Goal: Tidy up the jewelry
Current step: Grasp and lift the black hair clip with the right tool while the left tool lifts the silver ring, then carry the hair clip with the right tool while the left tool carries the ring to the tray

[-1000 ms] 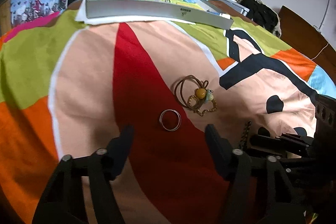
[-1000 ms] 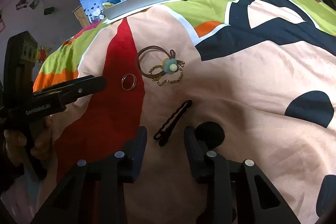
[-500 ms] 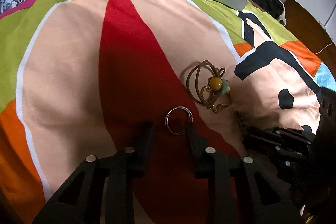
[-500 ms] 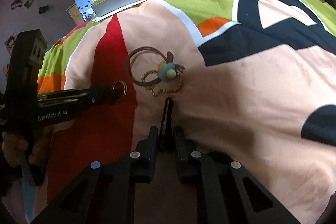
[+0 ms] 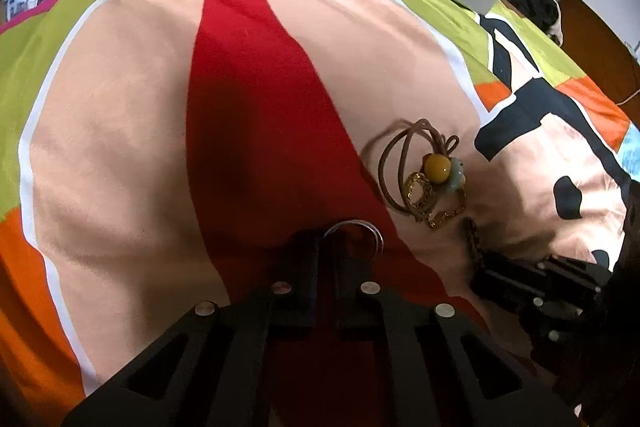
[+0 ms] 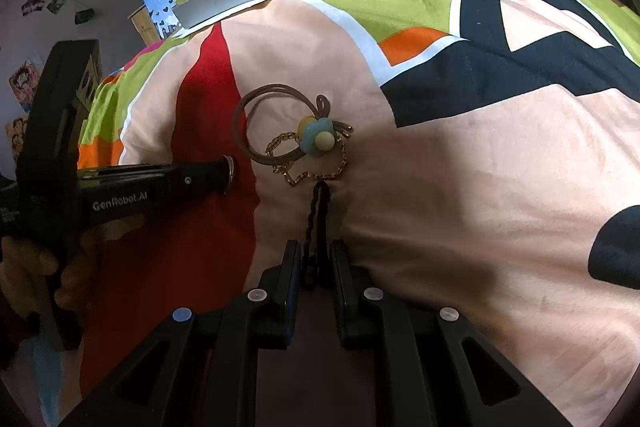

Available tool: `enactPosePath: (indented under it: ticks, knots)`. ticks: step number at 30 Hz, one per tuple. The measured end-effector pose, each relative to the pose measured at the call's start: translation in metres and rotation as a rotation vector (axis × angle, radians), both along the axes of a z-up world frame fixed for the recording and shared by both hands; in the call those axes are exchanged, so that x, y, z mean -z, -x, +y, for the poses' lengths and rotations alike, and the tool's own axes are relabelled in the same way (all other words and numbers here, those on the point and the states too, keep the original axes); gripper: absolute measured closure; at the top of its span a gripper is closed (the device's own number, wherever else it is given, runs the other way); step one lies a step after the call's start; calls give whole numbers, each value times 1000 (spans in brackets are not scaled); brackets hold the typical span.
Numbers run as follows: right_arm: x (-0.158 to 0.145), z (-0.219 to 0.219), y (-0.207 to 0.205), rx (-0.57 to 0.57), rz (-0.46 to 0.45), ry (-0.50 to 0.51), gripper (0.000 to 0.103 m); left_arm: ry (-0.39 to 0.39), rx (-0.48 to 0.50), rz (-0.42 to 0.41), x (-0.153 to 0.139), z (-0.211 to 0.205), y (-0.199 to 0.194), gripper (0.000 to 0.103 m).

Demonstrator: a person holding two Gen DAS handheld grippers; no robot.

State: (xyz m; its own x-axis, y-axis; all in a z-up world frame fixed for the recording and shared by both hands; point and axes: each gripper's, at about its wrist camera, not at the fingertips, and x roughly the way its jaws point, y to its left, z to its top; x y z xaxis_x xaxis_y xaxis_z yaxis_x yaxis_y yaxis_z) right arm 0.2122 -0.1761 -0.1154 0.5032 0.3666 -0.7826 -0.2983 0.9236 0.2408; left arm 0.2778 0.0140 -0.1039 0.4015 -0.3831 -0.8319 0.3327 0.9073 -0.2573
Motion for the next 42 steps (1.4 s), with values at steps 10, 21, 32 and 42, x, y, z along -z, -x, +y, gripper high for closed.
enactPosePath:
  ticks: [10, 21, 32, 42]
  knots:
    - [2, 2, 1, -3, -24, 13, 90, -16, -1, -27, -4, -6, 15, 100]
    - [-1, -2, 11, -12, -63, -25, 89, 16, -26, -30, -17, -10, 49, 101]
    - [-19, -12, 28, -22, -120, -70, 89, 7, -37, -65, -32, -24, 65, 101]
    - [-61, -29, -6, -58, -200, -26, 89, 59, -66, -117, -74, -35, 21, 101]
